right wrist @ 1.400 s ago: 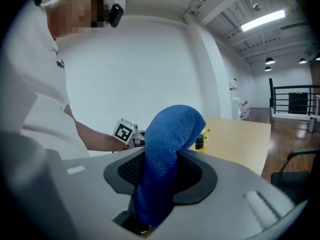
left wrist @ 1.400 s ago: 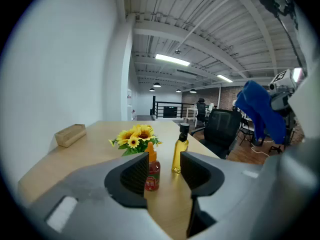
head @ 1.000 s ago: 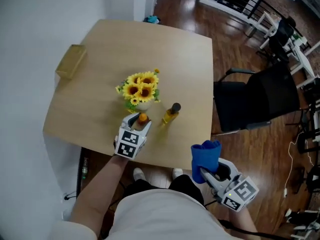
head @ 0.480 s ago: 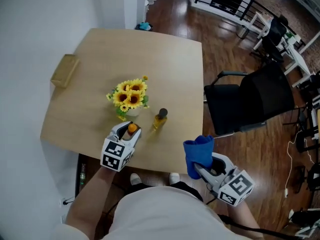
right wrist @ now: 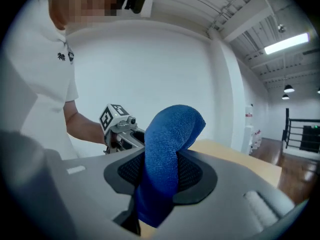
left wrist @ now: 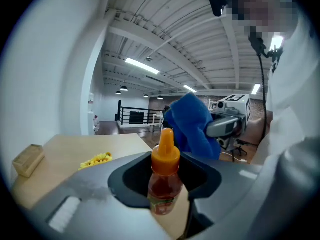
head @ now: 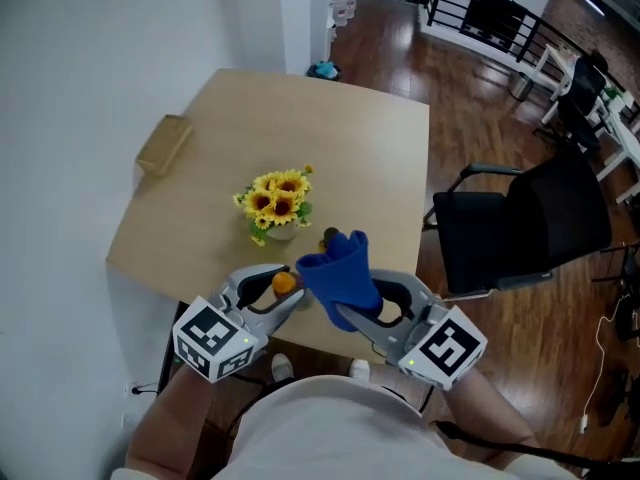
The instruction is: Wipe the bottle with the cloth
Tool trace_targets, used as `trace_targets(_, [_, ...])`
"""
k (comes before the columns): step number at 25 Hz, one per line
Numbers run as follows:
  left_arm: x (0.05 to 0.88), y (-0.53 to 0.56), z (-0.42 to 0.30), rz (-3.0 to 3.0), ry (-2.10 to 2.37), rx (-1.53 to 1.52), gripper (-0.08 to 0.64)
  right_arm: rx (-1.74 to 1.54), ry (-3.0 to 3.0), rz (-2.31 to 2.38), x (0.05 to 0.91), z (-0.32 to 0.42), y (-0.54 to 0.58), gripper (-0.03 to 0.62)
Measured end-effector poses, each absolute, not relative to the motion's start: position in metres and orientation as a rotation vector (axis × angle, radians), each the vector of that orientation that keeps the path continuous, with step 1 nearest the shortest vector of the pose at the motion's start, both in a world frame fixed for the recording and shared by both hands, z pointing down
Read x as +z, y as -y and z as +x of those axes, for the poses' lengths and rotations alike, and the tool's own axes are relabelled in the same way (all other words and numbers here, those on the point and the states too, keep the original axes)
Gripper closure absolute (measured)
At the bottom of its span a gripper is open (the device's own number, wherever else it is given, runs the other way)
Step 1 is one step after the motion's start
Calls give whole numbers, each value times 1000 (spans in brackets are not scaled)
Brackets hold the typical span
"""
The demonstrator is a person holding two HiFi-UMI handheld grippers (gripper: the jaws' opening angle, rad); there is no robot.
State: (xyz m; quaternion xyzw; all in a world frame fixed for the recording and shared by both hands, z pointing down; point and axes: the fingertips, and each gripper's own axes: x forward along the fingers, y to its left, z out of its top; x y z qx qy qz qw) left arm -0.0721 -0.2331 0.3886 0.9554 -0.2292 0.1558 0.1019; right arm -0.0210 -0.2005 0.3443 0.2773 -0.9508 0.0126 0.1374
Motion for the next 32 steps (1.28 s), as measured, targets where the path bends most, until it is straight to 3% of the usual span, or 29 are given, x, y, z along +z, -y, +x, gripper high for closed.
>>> trace_targets(5, [359, 205, -57, 2822, 601, 337, 400, -59, 2839, 640, 336, -36, 199, 439])
trace_targets(20, [296, 208, -60, 2737, 823, 161, 399, 246, 2759, 618, 442, 16, 193, 439])
trace_targets(28, [313, 226, -54, 2703, 909, 269, 399, -33, 2843, 560, 346, 6, 161, 439])
trace_targets(32, [316, 232, -46, 2671, 903, 216, 399, -53, 2847, 541, 347, -14, 152, 439])
